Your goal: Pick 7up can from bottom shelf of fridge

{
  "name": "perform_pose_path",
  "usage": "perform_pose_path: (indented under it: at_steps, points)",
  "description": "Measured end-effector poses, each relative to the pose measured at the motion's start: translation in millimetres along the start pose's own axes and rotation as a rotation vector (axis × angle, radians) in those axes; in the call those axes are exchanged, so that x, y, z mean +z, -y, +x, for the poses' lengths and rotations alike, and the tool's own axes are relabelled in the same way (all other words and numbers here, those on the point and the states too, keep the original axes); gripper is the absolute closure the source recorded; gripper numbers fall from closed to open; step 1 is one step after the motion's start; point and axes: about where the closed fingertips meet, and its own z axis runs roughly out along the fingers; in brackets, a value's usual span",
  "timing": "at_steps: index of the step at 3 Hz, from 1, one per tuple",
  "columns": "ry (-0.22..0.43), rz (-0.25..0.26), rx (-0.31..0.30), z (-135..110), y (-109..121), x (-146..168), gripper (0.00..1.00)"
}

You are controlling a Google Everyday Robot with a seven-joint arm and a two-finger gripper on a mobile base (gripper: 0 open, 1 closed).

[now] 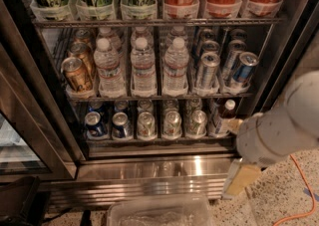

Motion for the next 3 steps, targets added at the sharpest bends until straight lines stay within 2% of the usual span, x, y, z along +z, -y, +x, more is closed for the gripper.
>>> perform_pose_path:
  at_steps: [1,2,3]
  points:
    - [0.083,0.034,-0.034,-7,-5,46,0.00]
    - [0.122,0.072,-0.028,-13,-4,70,0.00]
    - [0.123,0.072,-0.028,-13,-4,70,0.00]
